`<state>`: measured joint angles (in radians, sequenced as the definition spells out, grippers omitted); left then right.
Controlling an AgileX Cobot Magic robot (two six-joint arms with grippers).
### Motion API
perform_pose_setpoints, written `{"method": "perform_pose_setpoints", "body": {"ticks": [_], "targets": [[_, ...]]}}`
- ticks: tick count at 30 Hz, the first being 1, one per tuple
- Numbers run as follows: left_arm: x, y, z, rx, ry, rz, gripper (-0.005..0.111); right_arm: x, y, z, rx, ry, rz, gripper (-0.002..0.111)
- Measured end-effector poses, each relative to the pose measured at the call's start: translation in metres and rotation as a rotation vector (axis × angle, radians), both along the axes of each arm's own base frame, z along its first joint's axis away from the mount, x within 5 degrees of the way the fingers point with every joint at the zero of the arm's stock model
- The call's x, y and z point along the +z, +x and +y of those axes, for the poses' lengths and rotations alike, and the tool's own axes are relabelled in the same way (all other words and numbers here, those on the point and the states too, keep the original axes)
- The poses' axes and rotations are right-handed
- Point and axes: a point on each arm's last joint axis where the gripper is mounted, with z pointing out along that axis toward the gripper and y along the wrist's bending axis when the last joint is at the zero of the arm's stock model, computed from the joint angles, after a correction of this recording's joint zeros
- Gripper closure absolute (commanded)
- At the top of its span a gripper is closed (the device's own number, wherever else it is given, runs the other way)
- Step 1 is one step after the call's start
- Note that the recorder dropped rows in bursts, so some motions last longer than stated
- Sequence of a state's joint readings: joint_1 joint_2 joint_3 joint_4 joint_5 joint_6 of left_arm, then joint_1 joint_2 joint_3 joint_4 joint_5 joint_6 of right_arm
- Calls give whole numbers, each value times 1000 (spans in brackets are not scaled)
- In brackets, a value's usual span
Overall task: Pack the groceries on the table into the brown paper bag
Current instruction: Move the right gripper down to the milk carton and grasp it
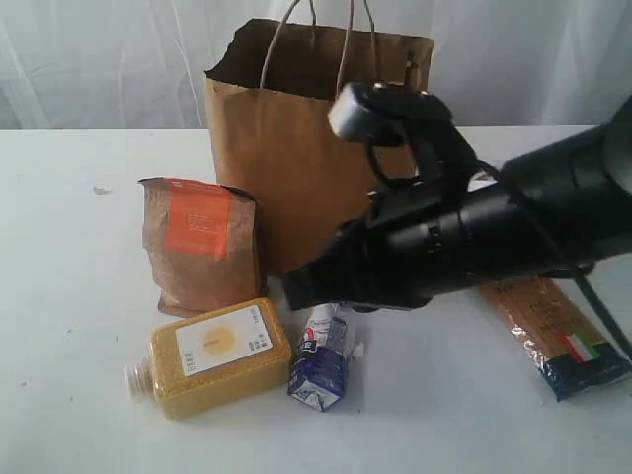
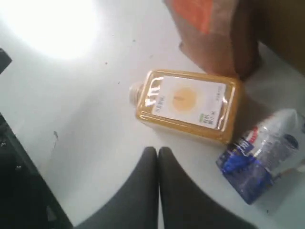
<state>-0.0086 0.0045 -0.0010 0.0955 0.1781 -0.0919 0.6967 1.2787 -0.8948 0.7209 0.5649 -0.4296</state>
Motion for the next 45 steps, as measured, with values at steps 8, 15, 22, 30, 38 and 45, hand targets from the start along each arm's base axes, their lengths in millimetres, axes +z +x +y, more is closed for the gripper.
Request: {"method": "perform_pose_setpoints", "body": {"ticks": [8,15,22,30,38,45], "targets": [[0,0,0,0,0,0,107,-29,20,47,-4,-566,-29,108],[0,0,0,0,0,0,107,-36,34,55,-108,-562,-65,85],[0,0,0,0,0,0,107,-53,66,40,-317,-503,78,60],[0,0,0,0,0,0,107,-82,84,25,-364,-446,378,57],[0,0,0,0,0,0,107,-95,93,35,-377,-379,364,52],[0,0,0,0,0,0,107,-111,98,39,-385,-385,372,52]]}}
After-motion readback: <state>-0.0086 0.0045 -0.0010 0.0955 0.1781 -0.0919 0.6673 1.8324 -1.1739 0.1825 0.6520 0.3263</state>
